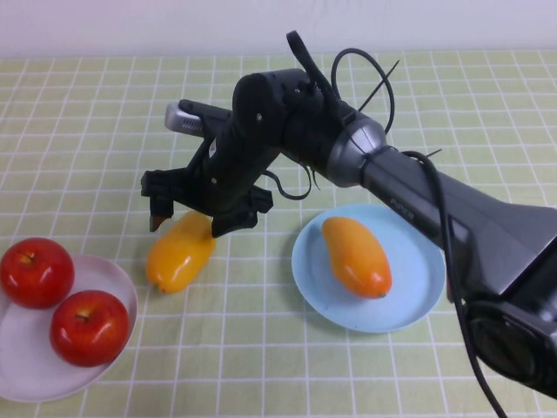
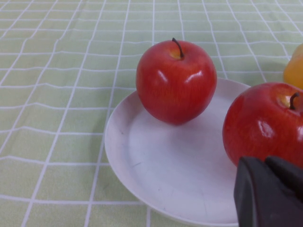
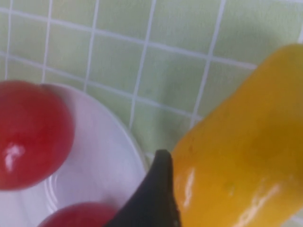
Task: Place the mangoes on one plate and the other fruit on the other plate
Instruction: Put another type of fruit in the right plate
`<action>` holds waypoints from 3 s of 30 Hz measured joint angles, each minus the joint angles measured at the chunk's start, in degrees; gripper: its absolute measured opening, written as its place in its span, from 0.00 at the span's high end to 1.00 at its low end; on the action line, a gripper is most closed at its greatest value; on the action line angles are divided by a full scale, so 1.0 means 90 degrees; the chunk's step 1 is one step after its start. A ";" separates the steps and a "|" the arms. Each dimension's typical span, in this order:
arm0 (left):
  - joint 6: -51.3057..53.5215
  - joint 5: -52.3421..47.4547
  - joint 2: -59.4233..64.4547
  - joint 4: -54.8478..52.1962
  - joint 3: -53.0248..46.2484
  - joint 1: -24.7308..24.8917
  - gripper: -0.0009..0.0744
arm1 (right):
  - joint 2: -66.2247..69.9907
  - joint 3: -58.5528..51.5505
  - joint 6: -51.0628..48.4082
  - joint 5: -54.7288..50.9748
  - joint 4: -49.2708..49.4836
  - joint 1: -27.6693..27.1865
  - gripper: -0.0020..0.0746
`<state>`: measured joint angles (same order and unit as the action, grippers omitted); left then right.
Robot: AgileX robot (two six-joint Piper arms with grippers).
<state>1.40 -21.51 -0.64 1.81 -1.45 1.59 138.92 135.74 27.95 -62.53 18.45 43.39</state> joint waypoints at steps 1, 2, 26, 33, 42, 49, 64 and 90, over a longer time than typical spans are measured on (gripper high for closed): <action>0.0000 0.0000 0.0000 0.0000 0.0000 0.0000 0.99 | 0.0085 0.0111 0.0010 -0.0032 -0.0036 0.0000 0.11; 0.0000 0.0000 0.0000 0.0000 0.0000 0.0000 0.99 | 0.0146 0.0188 0.0010 -0.0061 -0.0083 0.0004 0.11; 0.0000 0.0000 0.0000 0.0000 0.0000 0.0000 0.99 | 0.0724 0.1133 -0.1040 -0.0929 -0.0764 0.0156 0.26; 0.0000 0.0000 0.0000 0.0000 0.0000 0.0000 0.99 | 0.0303 0.1326 -0.1404 -0.0965 -0.0975 0.0079 0.26; 0.0000 0.0000 0.0000 0.0000 0.0000 0.0000 0.99 | -0.1733 -0.0952 -0.1728 -0.0969 -0.2050 0.0067 0.26; 0.0000 0.0000 0.0000 0.0000 0.0000 0.0000 0.99 | -0.3242 -0.3459 -0.1322 -0.0981 -0.2588 -0.0446 0.26; 0.0000 0.0000 0.0000 0.0000 0.0000 0.0000 0.99 | -0.3367 -0.5038 -0.0796 -0.0888 -0.2461 -0.1566 0.26; 0.0000 0.0000 0.0000 0.0000 0.0000 0.0000 0.99 | -0.4217 -0.5175 -0.1102 -0.0834 -0.2000 -0.1566 0.41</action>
<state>1.40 -21.51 -0.64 1.81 -1.45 1.59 100.96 89.17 18.04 -70.03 0.45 29.29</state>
